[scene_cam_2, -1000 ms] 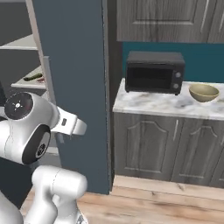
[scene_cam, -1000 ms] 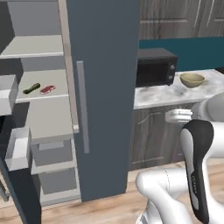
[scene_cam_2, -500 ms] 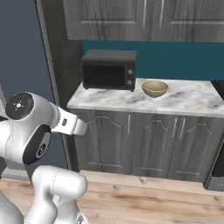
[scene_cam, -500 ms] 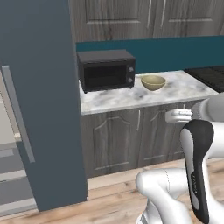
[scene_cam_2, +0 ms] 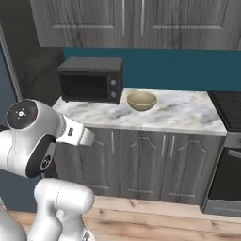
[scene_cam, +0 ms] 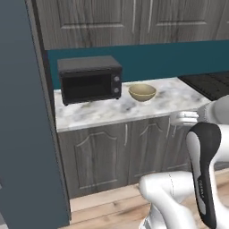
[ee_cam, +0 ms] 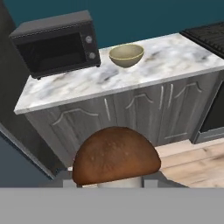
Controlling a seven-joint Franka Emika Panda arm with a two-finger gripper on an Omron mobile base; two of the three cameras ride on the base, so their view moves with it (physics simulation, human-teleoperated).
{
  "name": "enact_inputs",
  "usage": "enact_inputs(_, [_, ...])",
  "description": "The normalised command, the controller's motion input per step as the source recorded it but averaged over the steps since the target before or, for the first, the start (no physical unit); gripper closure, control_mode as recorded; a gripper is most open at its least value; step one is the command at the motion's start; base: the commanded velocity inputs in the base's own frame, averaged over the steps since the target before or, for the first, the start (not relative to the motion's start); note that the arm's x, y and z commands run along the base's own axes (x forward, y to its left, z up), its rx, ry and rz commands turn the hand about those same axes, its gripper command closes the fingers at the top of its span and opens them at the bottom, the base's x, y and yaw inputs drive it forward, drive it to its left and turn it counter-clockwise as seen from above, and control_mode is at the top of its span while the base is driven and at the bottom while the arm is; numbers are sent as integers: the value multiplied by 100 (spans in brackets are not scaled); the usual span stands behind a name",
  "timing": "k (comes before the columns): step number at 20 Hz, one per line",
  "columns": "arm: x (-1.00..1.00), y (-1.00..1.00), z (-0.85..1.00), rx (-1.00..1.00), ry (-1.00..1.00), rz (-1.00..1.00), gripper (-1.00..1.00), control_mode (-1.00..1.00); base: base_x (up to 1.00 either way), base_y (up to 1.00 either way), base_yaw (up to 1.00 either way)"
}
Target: Take the steak, mushroom, and squash from the freezer and place them in the bowl on the counter.
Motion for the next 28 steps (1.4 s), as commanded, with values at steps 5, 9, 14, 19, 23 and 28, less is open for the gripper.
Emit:
enact_inputs(5, [0,0,0,0,0,0,100,100,80,-41,0])
enact_inputs(9, [0,0,0,0,0,0,100,100,62,-51,0])
enact_inputs(14, [0,0,0,0,0,0,100,100,56,-36,3])
enact_inputs(19, [0,0,0,0,0,0,100,100,61,-3,10])
enact_inputs(23, [0,0,0,0,0,0,100,100,43,-19,18])
enact_inputs(28, [0,0,0,0,0,0,100,100,46,-43,21])
